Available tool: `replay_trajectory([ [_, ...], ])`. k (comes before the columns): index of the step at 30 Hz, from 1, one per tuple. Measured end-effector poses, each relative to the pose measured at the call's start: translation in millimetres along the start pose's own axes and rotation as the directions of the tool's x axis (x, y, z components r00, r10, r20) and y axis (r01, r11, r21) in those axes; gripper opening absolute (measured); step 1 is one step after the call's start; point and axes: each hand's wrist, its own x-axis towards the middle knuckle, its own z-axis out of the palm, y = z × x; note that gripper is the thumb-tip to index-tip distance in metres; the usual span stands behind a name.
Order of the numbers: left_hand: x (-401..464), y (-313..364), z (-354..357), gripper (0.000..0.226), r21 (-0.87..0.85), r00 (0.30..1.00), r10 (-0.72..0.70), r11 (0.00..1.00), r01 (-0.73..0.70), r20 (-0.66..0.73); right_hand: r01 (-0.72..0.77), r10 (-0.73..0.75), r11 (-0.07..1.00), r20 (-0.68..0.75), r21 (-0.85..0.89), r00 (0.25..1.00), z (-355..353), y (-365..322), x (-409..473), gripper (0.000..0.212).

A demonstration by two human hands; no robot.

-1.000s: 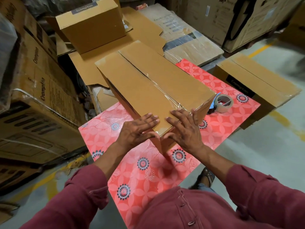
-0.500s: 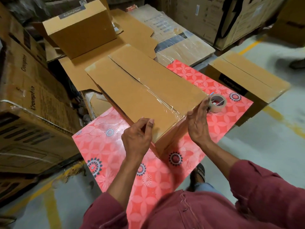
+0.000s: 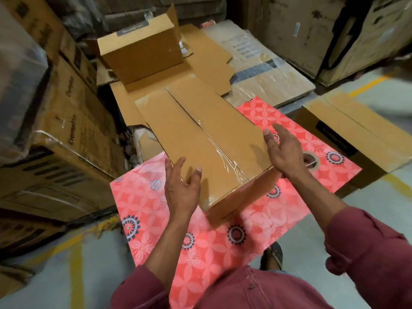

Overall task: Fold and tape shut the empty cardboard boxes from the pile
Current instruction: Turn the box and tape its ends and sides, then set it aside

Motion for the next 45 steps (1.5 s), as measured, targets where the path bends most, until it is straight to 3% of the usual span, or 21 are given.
replay_trajectory([
  [2,15.6,8.8,-1.4,0.066,-0.016,0.988,-0.150,0.988,0.151,0.032,-0.078,0.103,0.990,0.221,-0.116,0.970,-1.1,-12.5,23.8,0.071],
  [5,39.6,8.4,-7.7,0.075,-0.044,0.977,-0.197,0.978,0.201,0.085,0.095,0.037,0.933,0.356,-0.346,0.934,-0.6,-25.7,25.7,0.053],
  [8,63.7,-2.2,-28.5,0.075,0.109,0.975,-0.206,0.974,0.197,0.079,0.258,-0.009,0.870,0.509,-0.420,0.860,1.5,-39.5,3.1,0.045],
  [11,94.4,-14.1,-61.2,0.076,0.412,0.980,-0.193,0.897,0.159,0.042,0.385,-0.132,0.899,0.710,-0.208,0.692,14.6,-61.1,-36.7,0.032],
  [13,111.5,-19.1,-79.8,0.072,0.574,0.985,-0.169,0.810,0.122,0.028,0.323,-0.206,0.946,0.834,0.035,0.512,28.8,-72.4,-57.9,0.025],
  [14,118.5,-18.8,-85.4,0.071,0.615,0.989,-0.147,0.781,0.107,0.015,0.235,-0.215,0.965,0.861,0.116,0.461,36.7,-73.6,-60.5,0.018],
  [15,122.3,-16.2,-88.2,0.070,0.639,0.994,-0.113,0.764,0.086,0.001,0.166,-0.218,0.974,0.851,0.156,0.477,46.0,-71.0,-56.6,0.014],
  [18,110.6,3.9,-74.7,0.066,0.609,1.000,0.008,0.793,-0.020,0.023,0.099,-0.196,0.978,0.668,0.182,0.718,65.9,-65.7,-22.8,0.016],
  [20,87.0,15.8,-50.0,0.062,0.550,0.993,0.073,0.828,-0.112,0.093,0.062,-0.147,0.983,0.532,0.174,0.834,64.6,-65.9,7.0,0.019],
  [22,58.1,21.7,-20.3,0.066,0.518,0.988,0.085,0.844,-0.140,0.129,0.073,-0.147,0.981,0.448,0.179,0.882,61.4,-71.1,38.0,0.024],
  [24,32.8,22.7,7.4,0.078,0.592,0.990,0.062,0.795,-0.128,0.130,0.147,-0.199,0.978,0.433,0.150,0.879,63.8,-79.1,68.6,0.030],
  [27,15.4,27.7,33.0,0.086,0.748,0.993,-0.012,0.659,-0.083,0.121,0.456,-0.396,0.890,0.498,0.002,0.772,74.0,-96.5,101.5,0.045],
  [30,17.5,18.1,31.3,0.074,0.810,0.985,-0.039,0.575,-0.117,0.170,0.757,-0.464,0.624,0.689,-0.192,0.557,90.2,-103.8,110.2,0.064],
  [32,22.0,-1.4,15.1,0.070,0.779,0.982,0.046,0.603,-0.173,0.182,0.814,-0.410,0.530,0.769,-0.237,0.491,97.6,-102.5,99.1,0.081],
  [34,21.0,-24.5,-4.9,0.062,0.751,0.963,0.170,0.603,-0.270,0.209,0.825,-0.409,0.504,0.769,-0.258,0.490,97.1,-100.0,83.3,0.087],
  [36,21.9,-47.0,-34.1,0.057,0.718,0.914,0.332,0.575,-0.392,0.233,0.861,-0.446,0.434,0.768,-0.264,0.460,92.3,-98.3,60.9,0.081],
  [39,38.0,-75.6,-99.7,0.054,0.705,0.825,0.447,0.457,-0.542,0.344,0.914,-0.533,0.304,0.747,-0.270,0.398,87.8,-97.3,17.9,0.071],
  [42,61.8,-89.7,-158.9,0.066,0.777,0.844,0.259,0.332,-0.535,0.470,0.950,-0.593,0.257,0.747,-0.179,0.301,85.7,-104.2,-19.2,0.062],
  [45,76.7,-95.7,-187.7,0.094,0.893,0.929,0.079,0.258,-0.370,0.363,0.955,-0.624,0.298,0.754,-0.013,0.205,85.4,-131.0,-47.0,0.062],
])
